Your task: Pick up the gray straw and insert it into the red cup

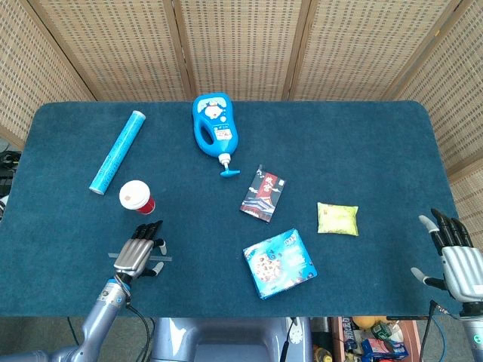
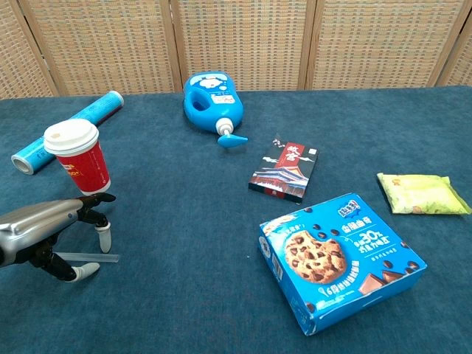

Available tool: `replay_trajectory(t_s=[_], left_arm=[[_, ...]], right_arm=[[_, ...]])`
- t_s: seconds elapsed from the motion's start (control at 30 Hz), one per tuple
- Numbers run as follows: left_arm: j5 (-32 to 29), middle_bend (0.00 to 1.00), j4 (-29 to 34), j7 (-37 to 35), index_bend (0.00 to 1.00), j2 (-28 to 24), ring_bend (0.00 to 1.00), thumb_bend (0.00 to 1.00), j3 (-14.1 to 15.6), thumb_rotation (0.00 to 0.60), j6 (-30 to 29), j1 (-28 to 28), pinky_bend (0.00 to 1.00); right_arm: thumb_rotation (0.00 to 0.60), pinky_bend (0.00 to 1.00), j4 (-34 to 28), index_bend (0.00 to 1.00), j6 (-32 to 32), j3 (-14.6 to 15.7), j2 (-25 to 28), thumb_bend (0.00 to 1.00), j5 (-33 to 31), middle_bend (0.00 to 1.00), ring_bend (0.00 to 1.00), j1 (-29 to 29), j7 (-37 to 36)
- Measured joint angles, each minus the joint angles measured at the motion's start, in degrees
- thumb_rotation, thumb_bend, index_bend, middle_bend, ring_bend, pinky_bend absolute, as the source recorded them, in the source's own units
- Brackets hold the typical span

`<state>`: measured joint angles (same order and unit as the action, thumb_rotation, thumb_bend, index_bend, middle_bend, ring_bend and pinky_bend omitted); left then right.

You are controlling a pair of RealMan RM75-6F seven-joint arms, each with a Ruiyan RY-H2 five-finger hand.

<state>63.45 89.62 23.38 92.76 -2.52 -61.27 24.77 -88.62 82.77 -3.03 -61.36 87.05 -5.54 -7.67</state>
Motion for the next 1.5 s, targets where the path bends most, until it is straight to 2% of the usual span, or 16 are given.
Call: replay_trajectory(t_s=[0.47,0.63,0.83,1.03,1.23,1.5], left_arm=[[0.3,0.00,-2.3,0.0,0.53,1.7,0.00,0.37,0.1,0.600,0.1,0.6,0.00],[0.8,0.00,-2.8,-0.1,0.58,1.9,0.00,0.41,0.3,0.600,-0.4,0.4,0.00],[0.6,0.00,-2.3,0.0,0.59,1.6,0.00,0.42,0.4,0.600,-0.5,0.3,0.00],[3.0,0.00,-0.4,-2.5,0.59,-0.1,0.00,0.42,0.6,0.600,-0.8,0.1,0.00],[8.3,0.00,3.4,-8.9,0.59,-4.4,0.00,0.42,1.6,0.600,-1.6,-0.6,0.00],[18.1,0.00,8.6,-24.0,0.59,-11.9,0.00,0.44,3.0,0.600,-2.9,-1.0,0.00]], right_arm=[[0.600,0.00,0.0,0.00,-0.6,0.2,-0.1,0.00,-0.1,0.00,0.00,-0.2,0.0],[0.600,0.00,0.0,0.00,-0.6,0.2,0.0,0.00,-0.1,0.00,0.00,-0.2,-0.3],[0.600,0.00,0.1,0.00,-0.7,0.2,0.0,0.00,-0.1,0.00,0.00,-0.2,-0.5],[0.600,0.00,0.1,0.00,-0.7,0.2,0.0,0.00,-0.1,0.00,0.00,-0.3,-0.5],[0.600,0.00,0.0,0.00,-0.8,0.3,-0.1,0.00,0.0,0.00,0.00,-0.3,0.1],[0.600,0.00,-0.4,0.00,-0.8,0.5,-0.4,0.00,0.2,0.00,0.00,-0.4,1.5]])
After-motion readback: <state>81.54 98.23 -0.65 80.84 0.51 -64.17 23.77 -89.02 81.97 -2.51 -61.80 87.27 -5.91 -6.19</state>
